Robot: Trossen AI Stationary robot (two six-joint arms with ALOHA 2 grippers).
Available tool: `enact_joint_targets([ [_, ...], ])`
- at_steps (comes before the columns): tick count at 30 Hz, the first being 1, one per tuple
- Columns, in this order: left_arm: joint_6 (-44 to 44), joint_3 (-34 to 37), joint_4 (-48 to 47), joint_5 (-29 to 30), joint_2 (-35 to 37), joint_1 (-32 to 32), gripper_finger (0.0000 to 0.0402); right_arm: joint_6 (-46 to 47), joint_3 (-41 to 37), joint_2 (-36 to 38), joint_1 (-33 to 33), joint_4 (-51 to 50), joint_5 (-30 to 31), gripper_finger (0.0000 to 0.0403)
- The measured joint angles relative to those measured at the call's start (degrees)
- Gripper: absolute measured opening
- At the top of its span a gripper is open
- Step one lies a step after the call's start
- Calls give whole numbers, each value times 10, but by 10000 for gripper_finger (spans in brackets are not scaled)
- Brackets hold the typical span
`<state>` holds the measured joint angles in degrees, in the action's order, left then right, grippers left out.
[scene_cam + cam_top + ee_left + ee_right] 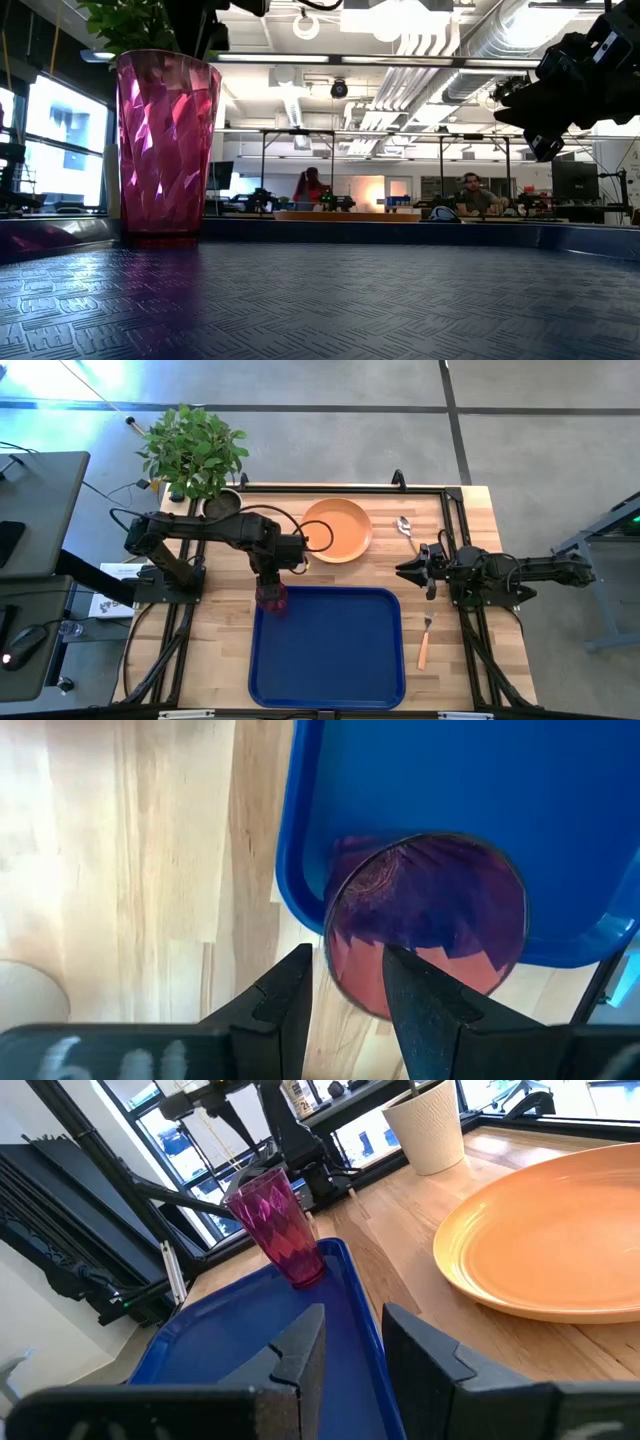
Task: Pick and place plate/cup/fork/spoon on tray
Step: Put the orange plate on the blue serving tray to the bottom left of the purple cup
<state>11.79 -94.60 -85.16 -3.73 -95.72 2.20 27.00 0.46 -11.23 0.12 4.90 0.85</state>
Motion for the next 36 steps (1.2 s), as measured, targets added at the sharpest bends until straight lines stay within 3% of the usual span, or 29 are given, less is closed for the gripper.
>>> enact_joint_targets([
  [10, 42, -62, -11, 0, 0, 0, 115, 0, 0, 0, 0, 0, 0, 94],
  [24, 143, -129, 59, -1, 0, 5, 115, -8, 0, 0, -1, 0, 20, 94],
  [36, 176, -203, 71, -2, 2, 24, 115, 254, 0, 0, -1, 0, 21, 94],
])
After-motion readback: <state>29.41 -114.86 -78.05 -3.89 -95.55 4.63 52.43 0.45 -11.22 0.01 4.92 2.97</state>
